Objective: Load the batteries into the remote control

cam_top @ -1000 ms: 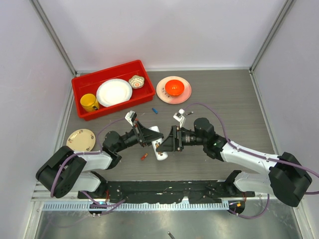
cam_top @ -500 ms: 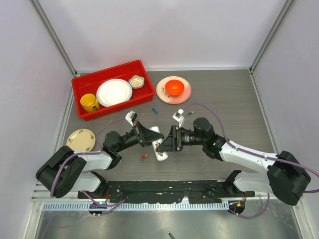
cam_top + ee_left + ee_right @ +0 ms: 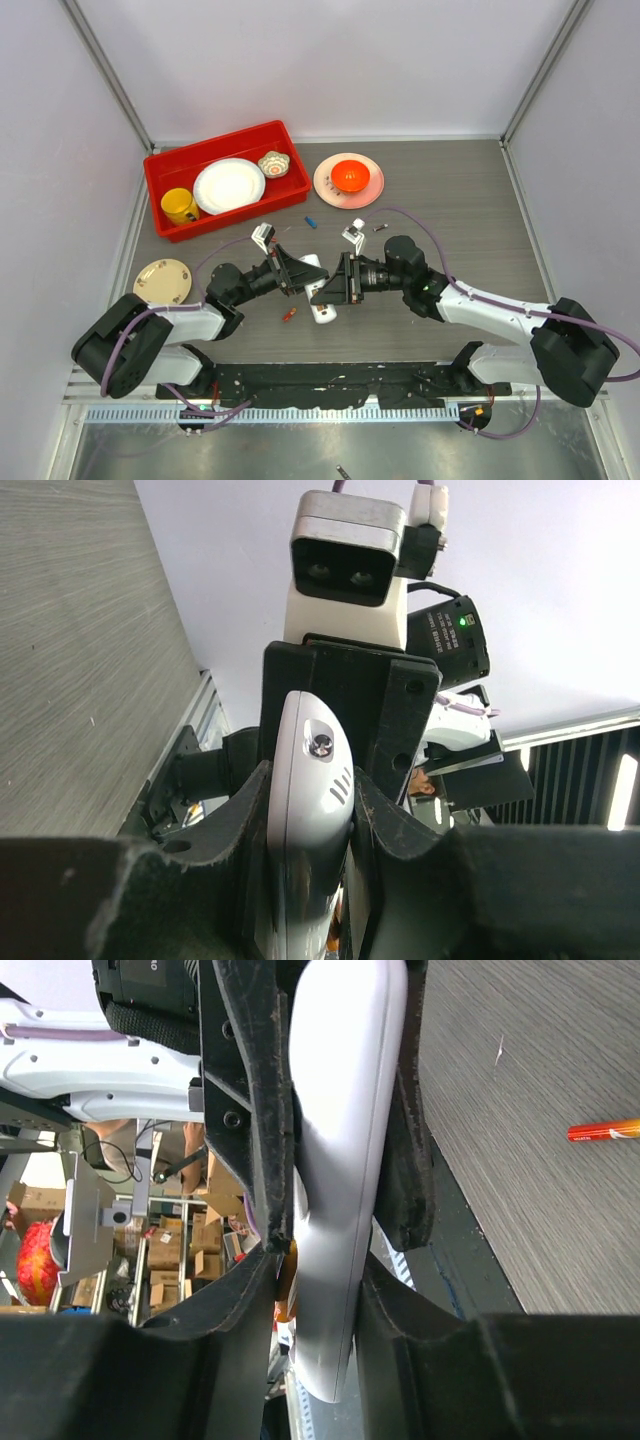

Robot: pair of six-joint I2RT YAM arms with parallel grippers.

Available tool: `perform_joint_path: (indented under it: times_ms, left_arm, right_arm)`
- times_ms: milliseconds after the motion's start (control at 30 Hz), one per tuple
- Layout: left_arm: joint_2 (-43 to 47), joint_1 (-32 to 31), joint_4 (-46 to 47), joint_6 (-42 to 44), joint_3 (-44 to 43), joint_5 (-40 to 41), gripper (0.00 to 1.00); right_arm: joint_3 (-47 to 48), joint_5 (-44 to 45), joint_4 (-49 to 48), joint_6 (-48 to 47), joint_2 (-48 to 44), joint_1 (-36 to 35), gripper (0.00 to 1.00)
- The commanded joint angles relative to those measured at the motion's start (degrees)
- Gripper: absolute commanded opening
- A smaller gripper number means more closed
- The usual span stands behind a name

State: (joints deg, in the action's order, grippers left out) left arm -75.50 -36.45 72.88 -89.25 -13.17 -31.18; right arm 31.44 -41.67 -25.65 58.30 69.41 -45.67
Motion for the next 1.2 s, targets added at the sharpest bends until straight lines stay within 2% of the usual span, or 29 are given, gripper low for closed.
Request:
perform_joint_path:
  times_ms: [0,100,267,467,633,767,933,1033,1133,1167]
  left_arm:
    - [2.3,-0.6,15.7,-1.6,-1.8,0.2,0.0]
    - [2.5,-0.6,15.7,-1.5,-1.8,0.2,0.0]
    - [2.9,-1.3,15.7,-1.1,-1.9,0.9,0.0]
    - [3.2,-2.5,15.7,-0.7,-2.9,2.0,0.0]
    - [2.5,-2.9,15.7,-0.6,-2.7,2.3,0.0]
    - [2.2,-3.1,15.7,-0.2,-2.4,2.8,0.0]
    - [2.1,-3.5,15.7,0.2,-2.3,3.1,0.0]
    - [2.0,-3.5,15.7,0.3,-2.1,3.1,0.0]
    - [1.9,-3.6,15.7,0.6,-2.1,3.1,0.0]
    - [1.9,-3.6,15.7,0.6,-2.1,3.1,0.0]
  right_arm:
    - [1.6,1.9,0.2,-1.3,1.2,-0.8,0.31]
    - [1.7,2.6,0.2,-1.0,1.4,-1.4,0.23]
    - [1.5,3.3,-0.5,-0.5,2.0,-2.1,0.18]
    - [2.0,3.9,-0.5,-0.2,3.3,-2.7,0.01]
    - [3.2,5.1,2.5,-1.5,3.4,-3.0,0.01]
    - [6.4,12.2,15.8,-7.9,1.9,-4.0,0.01]
    - [10.0,22.7,27.7,-12.3,0.5,-4.9,0.01]
    - [9.4,22.3,27.2,-12.2,0.4,-4.9,0.01]
    - [7.7,19.2,21.1,-10.5,-0.7,-5.0,0.01]
    - [7.3,18.4,18.6,-10.0,-1.3,-4.9,0.11]
